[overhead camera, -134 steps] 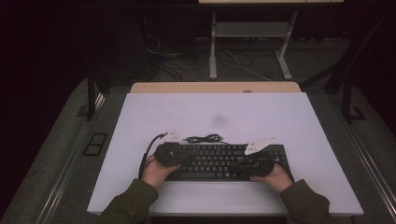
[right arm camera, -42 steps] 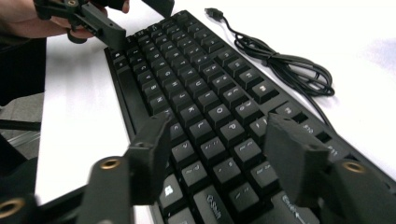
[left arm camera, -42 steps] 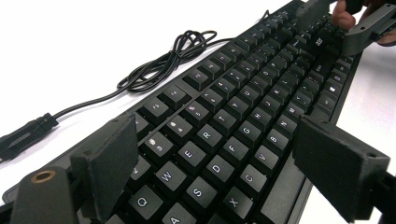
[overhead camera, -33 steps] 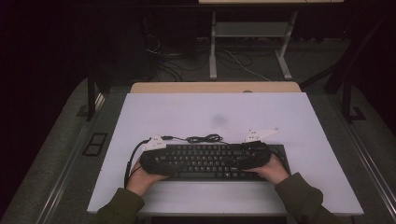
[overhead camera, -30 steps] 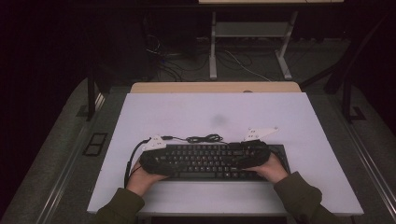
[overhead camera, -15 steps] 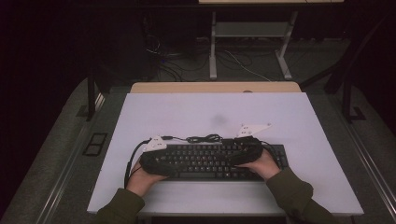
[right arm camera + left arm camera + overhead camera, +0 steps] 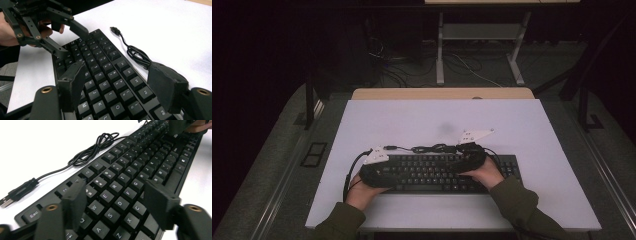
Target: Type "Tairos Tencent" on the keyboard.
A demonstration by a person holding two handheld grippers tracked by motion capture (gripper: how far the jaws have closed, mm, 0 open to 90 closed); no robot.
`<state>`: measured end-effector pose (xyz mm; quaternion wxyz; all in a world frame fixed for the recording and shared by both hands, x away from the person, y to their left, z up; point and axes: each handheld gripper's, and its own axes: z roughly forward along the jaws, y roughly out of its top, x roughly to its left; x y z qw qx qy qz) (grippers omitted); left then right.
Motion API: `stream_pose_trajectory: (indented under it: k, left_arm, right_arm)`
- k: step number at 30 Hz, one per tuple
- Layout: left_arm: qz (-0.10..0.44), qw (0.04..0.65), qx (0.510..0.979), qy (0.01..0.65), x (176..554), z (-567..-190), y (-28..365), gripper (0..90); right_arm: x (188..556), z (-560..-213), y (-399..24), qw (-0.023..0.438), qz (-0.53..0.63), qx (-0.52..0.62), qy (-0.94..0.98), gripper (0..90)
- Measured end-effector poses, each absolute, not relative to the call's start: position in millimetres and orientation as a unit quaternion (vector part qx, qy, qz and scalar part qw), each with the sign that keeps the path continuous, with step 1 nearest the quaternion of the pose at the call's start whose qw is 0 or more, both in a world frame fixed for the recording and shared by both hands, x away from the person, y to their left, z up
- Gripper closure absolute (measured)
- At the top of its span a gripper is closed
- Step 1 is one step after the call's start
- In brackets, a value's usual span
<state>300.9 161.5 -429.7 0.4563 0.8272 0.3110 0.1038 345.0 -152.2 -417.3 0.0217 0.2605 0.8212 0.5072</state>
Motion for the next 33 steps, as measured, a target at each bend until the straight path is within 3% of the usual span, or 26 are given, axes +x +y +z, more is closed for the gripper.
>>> stream_pose_trajectory:
  k: [12, 19, 23, 33]
  left_arm:
    - [0.106, 0.440, 0.833, 0.317, 300.3, -429.6, 168.2, 71.2]
    - [0.097, 0.432, 0.838, 0.320, 301.8, -430.7, 173.5, 83.7]
    - [0.089, 0.429, 0.840, 0.319, 302.0, -431.2, 176.4, 88.8]
    - [0.084, 0.416, 0.846, 0.323, 302.7, -433.4, 179.3, 89.0]
  right_arm:
    - [349.6, -416.9, -141.6, 0.023, 0.511, 0.256, 0.820, 29.9]
    - [348.6, -417.9, -142.0, 0.023, 0.507, 0.259, 0.822, 30.0]
    - [349.4, -418.8, -142.8, 0.024, 0.506, 0.258, 0.823, 30.0]
    - [349.1, -419.1, -142.8, 0.025, 0.506, 0.259, 0.822, 30.0]
